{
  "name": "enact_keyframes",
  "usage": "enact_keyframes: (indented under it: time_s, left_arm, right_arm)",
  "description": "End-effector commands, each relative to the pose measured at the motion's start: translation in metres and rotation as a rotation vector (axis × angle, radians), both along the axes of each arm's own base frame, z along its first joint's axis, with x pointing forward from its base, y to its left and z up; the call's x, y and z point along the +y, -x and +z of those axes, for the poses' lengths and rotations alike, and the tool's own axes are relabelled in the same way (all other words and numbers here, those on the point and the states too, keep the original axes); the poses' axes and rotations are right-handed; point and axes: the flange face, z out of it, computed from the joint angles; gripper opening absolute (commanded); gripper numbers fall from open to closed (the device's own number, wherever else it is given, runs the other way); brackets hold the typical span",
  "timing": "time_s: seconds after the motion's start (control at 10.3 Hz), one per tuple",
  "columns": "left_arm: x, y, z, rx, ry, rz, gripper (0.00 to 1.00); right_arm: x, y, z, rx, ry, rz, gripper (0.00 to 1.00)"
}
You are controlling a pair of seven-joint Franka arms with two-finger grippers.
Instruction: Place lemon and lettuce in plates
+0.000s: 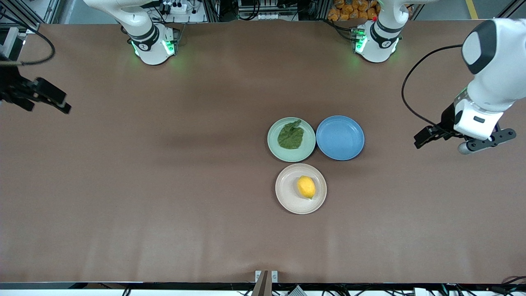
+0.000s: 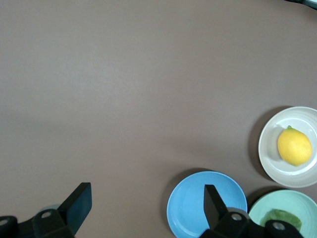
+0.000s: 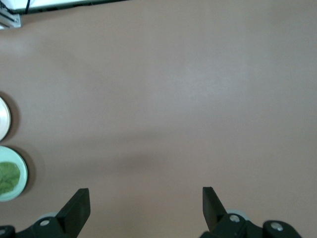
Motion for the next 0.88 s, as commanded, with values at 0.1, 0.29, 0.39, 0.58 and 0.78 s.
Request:
enact_keyframes:
  time_s: [0.1,0.29,0.39,0.58,0.78]
  left_arm:
    - [0.002,0.005,0.069,0.020,-0.011,-0.153,1.00]
    - [-0.002,0.010,0.095,0.041,-0.020,-0.166,1.00]
    - [-0.008,0.014,0.109,0.049,-0.033,-0.202,1.00]
    - [-0.020,0.024,0.124,0.088,-0.037,-0.263,1.00]
    - [-0.022,0.026,0.138,0.077,-0.037,-0.268,1.00]
  right_arm:
    - [-0.021,0.029,-0.009,-0.025,0.013,0.063,1.00]
    - [-0.032,0.031,-0.012,-0.023,0.043,0.083,1.00]
    - [-0.035,0.031,-0.014,-0.019,0.044,0.092,1.00]
    - [-0.043,0.032,-0.016,-0.017,0.047,0.131,1.00]
    - [-0.042,0.031,-0.016,-0.017,0.047,0.134,1.00]
